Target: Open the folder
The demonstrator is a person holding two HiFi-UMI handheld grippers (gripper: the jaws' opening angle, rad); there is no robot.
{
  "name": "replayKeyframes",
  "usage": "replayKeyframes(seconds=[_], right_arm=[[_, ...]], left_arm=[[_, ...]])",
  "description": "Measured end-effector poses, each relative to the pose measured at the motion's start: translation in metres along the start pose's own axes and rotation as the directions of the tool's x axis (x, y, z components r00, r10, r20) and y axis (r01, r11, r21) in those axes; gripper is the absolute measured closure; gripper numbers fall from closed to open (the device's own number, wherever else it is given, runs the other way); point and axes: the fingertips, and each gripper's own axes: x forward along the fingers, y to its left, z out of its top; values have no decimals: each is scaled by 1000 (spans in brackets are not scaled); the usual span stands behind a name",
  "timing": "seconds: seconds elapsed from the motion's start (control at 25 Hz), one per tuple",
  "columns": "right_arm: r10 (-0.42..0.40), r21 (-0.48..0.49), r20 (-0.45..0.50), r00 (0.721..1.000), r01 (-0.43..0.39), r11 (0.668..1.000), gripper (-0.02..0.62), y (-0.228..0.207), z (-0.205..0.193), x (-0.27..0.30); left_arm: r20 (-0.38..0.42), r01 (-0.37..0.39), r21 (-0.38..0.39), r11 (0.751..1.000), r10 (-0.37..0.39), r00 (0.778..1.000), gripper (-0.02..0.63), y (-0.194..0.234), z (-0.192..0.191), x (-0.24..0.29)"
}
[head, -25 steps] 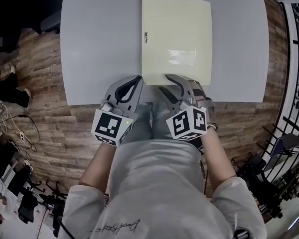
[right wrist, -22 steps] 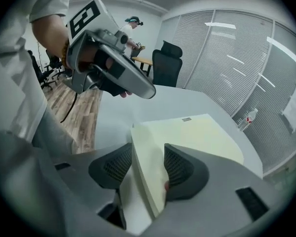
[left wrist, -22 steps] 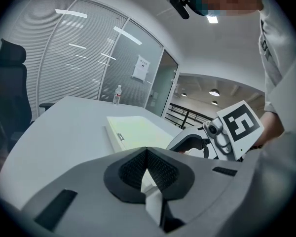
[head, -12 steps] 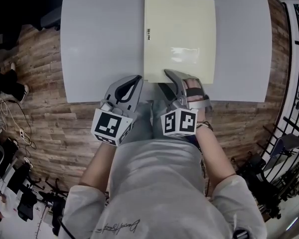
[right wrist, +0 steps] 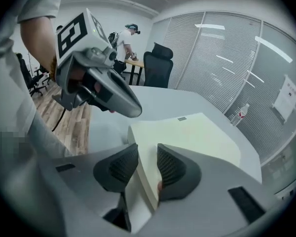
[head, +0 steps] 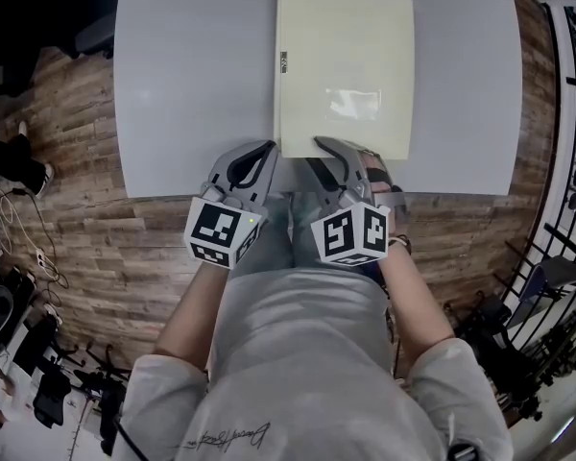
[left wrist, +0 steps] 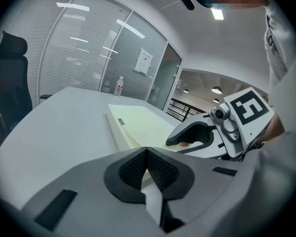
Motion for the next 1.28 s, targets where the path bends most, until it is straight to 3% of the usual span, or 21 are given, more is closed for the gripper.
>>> replayKeyframes(seconds=[0.32,0.48,0.68,0.88,1.28], right_arm=[[-65,35,43,997,64,997,538,-3,9,-8],[-101,71,83,991,95,993,558,-10,14,-13],[-130,119,111,985,117,986,568,-20,19,-23],[-167,148,139,976,147,978,568,-30,29,-34],[-301,257,202,932,246,934,569,-65,38,-91]], left_arm=[[-32,17,65,998,-15,999,597,-2,-10,18],[-20,18,55,998,-17,1000,597,0,-12,22],[-33,4,86,996,-1,999,597,2,-13,25],[-54,-34,176,984,44,998,597,1,-14,26],[-74,-21,192,981,36,997,597,9,-19,24]])
